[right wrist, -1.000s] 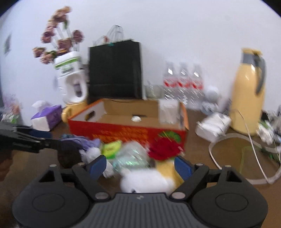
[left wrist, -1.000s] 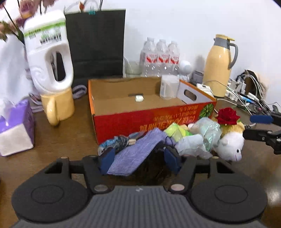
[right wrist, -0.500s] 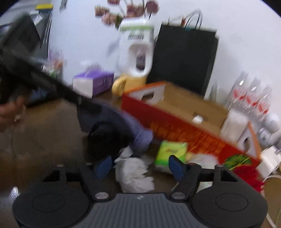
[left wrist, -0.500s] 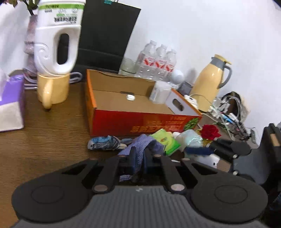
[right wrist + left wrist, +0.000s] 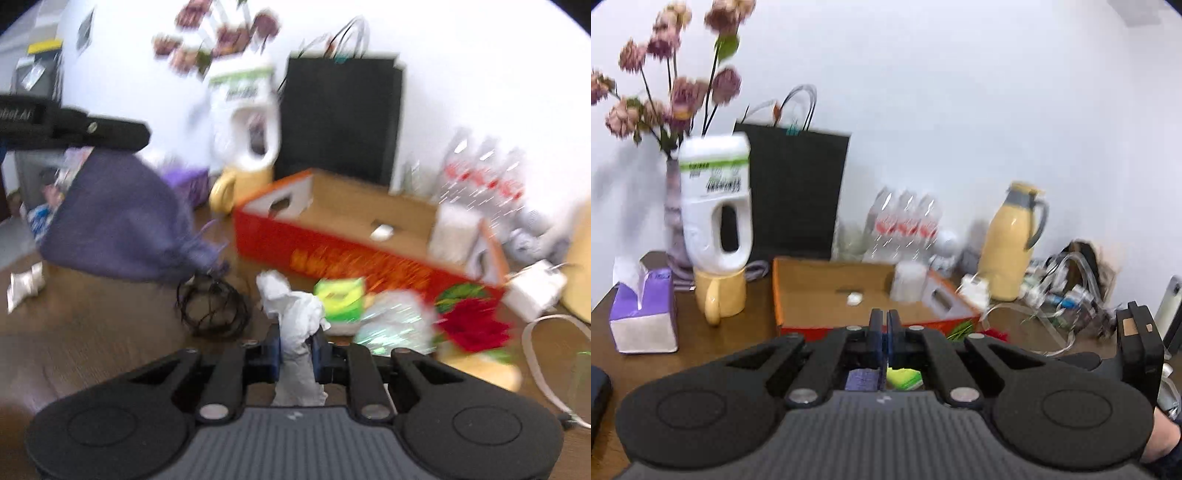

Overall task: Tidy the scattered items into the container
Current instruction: 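Grasp the purple cloth pouch with the left gripper while the right grasps white tissue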

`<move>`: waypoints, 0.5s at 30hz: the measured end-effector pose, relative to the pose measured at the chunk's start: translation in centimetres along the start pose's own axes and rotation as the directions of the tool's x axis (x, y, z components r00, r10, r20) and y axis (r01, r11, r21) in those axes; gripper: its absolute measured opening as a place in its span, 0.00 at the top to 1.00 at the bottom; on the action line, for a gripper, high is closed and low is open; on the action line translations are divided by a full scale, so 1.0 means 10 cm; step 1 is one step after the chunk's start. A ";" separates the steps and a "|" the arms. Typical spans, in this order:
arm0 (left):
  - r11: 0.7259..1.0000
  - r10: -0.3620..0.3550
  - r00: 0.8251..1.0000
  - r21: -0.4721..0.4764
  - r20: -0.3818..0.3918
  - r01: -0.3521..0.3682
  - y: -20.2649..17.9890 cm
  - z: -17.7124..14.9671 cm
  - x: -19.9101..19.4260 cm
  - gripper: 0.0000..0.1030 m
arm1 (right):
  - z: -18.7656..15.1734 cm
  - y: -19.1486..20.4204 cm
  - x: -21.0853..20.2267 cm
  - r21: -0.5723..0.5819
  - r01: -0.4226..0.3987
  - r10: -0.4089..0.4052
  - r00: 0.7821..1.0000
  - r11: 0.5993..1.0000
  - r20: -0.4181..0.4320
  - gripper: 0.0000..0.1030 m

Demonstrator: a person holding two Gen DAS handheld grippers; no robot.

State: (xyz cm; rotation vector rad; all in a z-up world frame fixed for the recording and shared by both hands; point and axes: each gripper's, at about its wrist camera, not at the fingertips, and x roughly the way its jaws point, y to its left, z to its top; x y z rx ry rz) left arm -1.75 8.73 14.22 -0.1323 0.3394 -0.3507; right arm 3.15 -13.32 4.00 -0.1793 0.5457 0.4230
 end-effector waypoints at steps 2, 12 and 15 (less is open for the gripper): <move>0.999 0.043 0.998 0.021 0.035 -0.043 -0.16 -0.05 -0.14 0.97 | -0.02 -0.01 -0.26 0.024 0.026 -0.028 0.998 0.999 0.050 0.85; 0.998 -0.046 0.999 -0.042 -0.016 0.045 -0.57 -0.31 -0.37 0.98 | -0.23 0.04 -0.98 0.124 0.056 -0.074 0.987 0.991 0.145 0.85; 0.999 -0.037 0.999 0.010 0.005 0.037 -0.64 -0.19 -0.29 0.98 | -0.16 0.01 -0.99 0.118 0.064 -0.083 0.983 0.991 0.165 0.85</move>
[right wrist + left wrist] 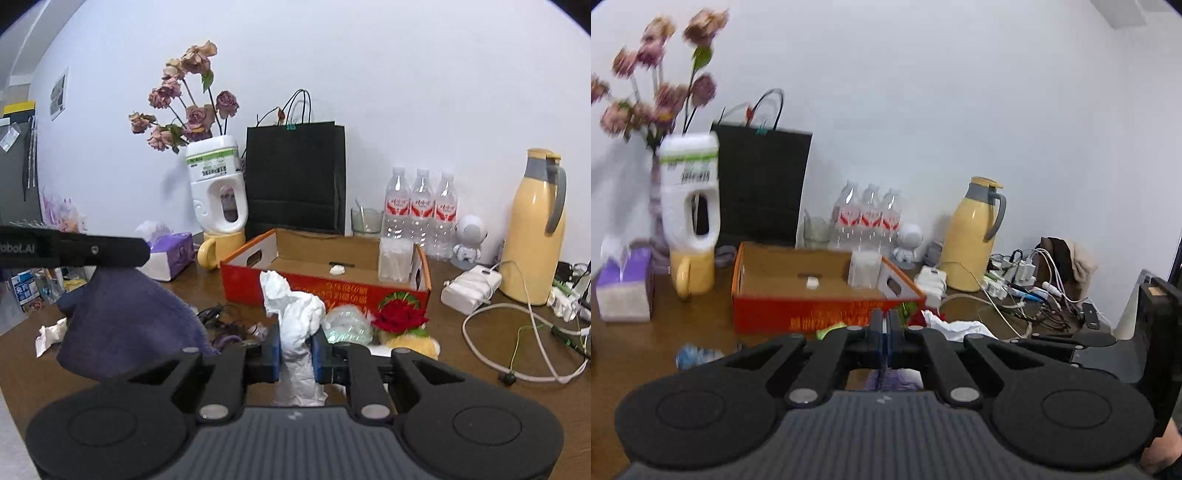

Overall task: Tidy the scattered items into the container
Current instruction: 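Lower the purple pouch and tissue into the box and open both grippers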

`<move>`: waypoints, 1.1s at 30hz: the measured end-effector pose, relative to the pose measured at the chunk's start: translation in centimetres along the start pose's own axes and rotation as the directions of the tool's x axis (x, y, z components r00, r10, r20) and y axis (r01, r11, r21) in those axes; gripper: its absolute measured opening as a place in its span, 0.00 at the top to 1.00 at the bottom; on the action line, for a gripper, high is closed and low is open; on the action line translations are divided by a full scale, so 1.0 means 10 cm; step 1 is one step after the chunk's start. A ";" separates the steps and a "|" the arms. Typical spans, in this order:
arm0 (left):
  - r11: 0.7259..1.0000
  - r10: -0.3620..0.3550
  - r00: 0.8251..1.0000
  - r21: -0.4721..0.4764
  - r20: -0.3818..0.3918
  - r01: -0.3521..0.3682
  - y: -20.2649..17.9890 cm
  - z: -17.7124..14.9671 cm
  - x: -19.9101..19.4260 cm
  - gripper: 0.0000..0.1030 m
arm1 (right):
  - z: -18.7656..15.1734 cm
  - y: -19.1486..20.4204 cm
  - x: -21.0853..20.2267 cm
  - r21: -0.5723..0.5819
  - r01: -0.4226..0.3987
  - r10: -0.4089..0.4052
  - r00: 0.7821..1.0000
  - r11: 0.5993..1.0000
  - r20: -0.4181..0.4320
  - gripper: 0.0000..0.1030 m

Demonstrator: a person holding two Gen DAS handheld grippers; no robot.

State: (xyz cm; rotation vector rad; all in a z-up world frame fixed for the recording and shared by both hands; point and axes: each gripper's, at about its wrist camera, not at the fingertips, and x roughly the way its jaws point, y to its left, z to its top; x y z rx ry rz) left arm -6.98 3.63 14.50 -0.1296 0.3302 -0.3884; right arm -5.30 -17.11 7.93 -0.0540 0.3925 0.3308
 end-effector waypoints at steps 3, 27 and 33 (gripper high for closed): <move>0.999 0.020 0.998 0.046 0.052 -0.022 0.03 0.33 0.17 0.98 | 0.17 -0.09 0.12 -0.007 0.007 -0.007 1.000 1.000 0.025 0.85; 0.890 0.384 0.902 0.340 -0.197 -0.304 0.94 0.67 3.54 0.97 | 1.23 -1.32 3.13 -0.046 0.091 -0.102 0.912 0.995 -0.397 0.85; 0.932 0.343 0.861 0.247 -0.376 -0.264 1.25 0.57 3.79 0.93 | 1.12 -1.39 3.43 -0.101 0.106 -0.142 0.864 0.989 -0.484 0.82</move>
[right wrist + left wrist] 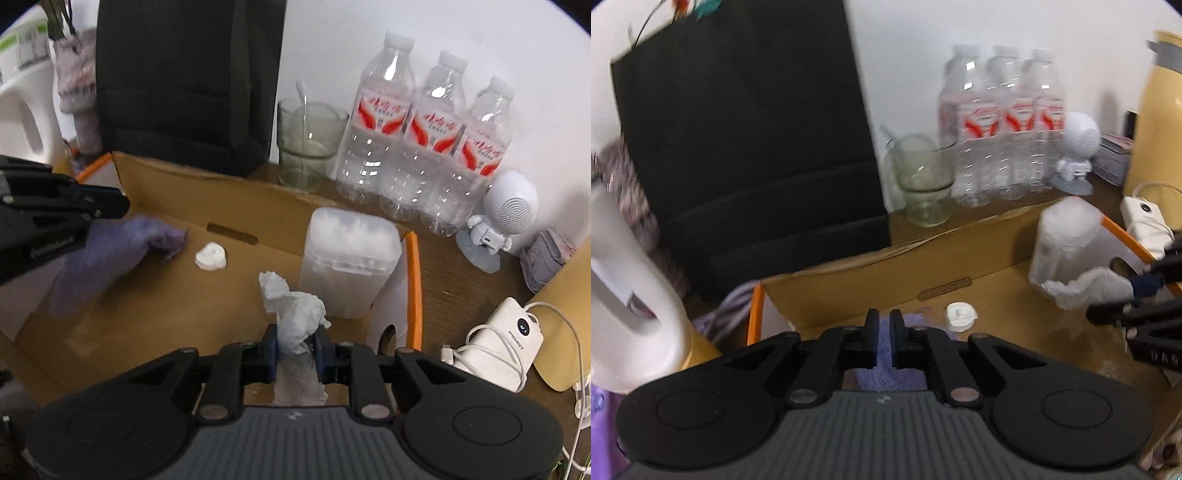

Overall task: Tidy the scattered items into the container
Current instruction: 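Lower the purple pouch and tissue into the box and open both grippers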

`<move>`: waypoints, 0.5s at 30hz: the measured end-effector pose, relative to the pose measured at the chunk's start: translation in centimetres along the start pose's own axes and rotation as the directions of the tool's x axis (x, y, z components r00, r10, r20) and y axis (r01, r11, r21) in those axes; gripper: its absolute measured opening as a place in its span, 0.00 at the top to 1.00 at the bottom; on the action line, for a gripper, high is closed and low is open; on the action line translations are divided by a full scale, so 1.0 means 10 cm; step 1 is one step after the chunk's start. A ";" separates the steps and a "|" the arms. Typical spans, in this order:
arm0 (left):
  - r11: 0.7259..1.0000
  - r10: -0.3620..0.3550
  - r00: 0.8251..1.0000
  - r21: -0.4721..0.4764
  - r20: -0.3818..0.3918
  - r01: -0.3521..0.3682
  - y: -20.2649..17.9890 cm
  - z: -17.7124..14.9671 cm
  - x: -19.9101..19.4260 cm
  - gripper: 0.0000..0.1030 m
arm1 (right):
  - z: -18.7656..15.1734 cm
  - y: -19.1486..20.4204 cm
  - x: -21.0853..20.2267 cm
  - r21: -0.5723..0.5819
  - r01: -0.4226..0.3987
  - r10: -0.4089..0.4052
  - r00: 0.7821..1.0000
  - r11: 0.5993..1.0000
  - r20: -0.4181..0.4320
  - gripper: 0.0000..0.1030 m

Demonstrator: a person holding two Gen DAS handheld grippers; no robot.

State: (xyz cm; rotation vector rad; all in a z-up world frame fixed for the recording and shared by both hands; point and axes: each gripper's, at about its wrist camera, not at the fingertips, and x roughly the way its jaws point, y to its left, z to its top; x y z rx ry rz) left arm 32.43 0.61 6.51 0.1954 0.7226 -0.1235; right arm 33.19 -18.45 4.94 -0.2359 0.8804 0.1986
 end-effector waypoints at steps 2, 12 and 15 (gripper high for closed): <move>0.997 -0.038 0.998 -0.068 -0.043 0.035 0.11 0.03 0.04 0.87 | 0.03 -0.02 0.08 0.012 -0.010 0.010 0.999 1.000 -0.041 0.76; 0.969 -0.093 0.980 -0.244 -0.175 0.049 0.45 0.19 -0.28 0.07 | 0.19 -0.23 -0.34 0.178 -0.108 0.121 0.991 0.978 -0.059 0.13; 0.964 -0.078 0.984 -0.265 -0.161 0.032 0.47 0.21 -0.52 0.00 | 0.23 -0.26 -0.49 0.223 -0.123 0.144 0.986 0.967 -0.083 0.12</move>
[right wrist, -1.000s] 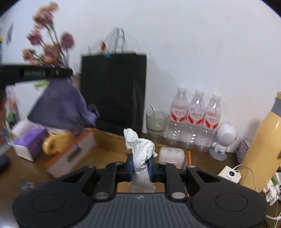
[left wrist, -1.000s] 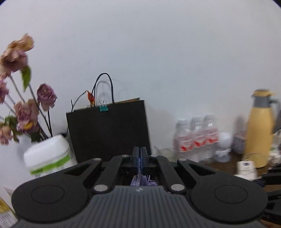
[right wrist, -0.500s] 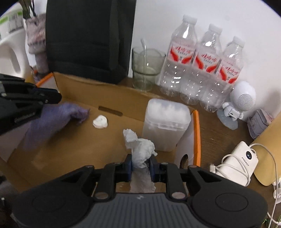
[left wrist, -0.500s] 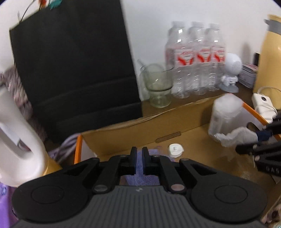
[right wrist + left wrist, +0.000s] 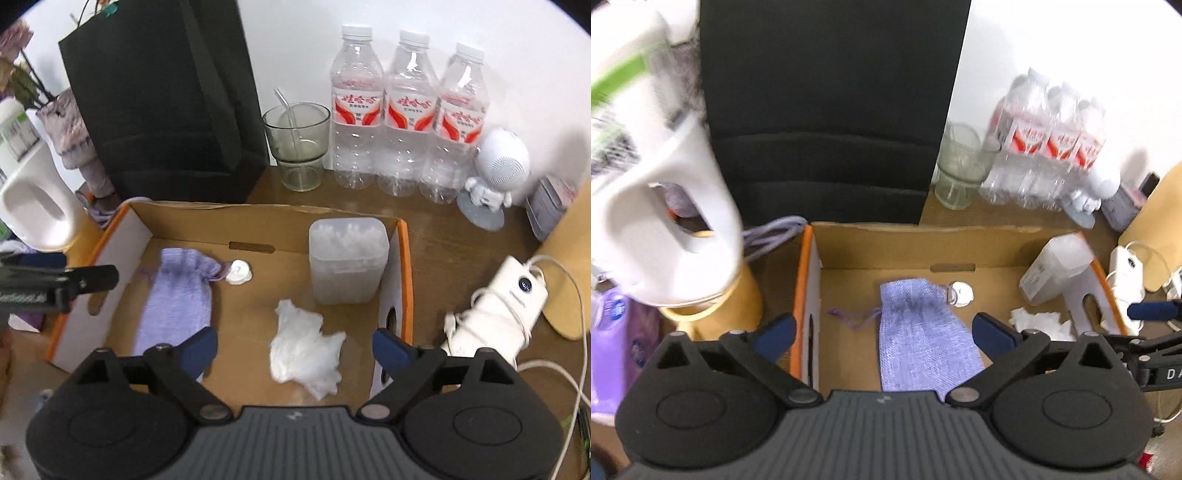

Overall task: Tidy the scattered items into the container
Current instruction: 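Lower the purple pouch and tissue into the box and open both grippers, then grasp the blue plastic bag with the left gripper while the right grasps the black plug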

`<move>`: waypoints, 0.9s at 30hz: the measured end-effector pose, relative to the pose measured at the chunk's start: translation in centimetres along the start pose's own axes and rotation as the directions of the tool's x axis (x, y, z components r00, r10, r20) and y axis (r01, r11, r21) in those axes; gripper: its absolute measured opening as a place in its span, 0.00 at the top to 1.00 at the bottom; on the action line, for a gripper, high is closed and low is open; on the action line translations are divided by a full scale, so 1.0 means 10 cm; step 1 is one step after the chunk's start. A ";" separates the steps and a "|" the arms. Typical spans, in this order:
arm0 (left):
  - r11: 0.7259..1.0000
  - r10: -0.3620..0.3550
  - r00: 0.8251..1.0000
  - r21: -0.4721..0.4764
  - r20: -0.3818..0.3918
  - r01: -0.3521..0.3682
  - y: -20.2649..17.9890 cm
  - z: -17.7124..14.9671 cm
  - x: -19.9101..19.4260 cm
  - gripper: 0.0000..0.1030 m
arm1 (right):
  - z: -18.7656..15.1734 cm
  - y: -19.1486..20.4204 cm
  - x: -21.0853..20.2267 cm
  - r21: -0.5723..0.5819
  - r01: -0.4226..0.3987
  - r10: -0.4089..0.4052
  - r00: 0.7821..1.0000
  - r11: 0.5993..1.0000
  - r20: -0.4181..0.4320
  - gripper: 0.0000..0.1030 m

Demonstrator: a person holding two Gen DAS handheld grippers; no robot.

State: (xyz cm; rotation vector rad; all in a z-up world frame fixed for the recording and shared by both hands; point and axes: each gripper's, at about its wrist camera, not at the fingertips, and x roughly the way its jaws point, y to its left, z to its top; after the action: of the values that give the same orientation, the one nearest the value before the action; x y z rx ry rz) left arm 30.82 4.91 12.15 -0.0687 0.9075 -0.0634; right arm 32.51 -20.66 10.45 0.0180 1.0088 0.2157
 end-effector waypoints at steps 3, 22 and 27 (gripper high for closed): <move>1.000 0.006 1.000 -0.008 0.017 -0.005 0.01 -0.01 -0.29 0.00 | 0.00 0.02 -0.19 0.009 0.004 -0.004 1.000 1.000 -0.019 0.12; 0.992 0.103 0.920 0.024 0.379 -0.121 -0.37 -0.99 -1.54 0.00 | -0.78 0.39 -1.32 0.087 -0.020 -0.010 0.941 0.996 0.338 0.08; 0.991 0.069 0.838 0.059 0.542 -0.120 -0.35 -1.80 -1.85 0.00 | -1.60 0.55 -1.59 0.004 0.000 -0.002 0.836 1.000 0.549 0.01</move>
State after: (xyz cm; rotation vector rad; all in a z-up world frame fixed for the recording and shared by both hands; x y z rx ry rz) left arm 5.18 2.35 15.97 0.0442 0.3375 0.0089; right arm 9.95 -19.61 15.86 0.0794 0.4306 0.1916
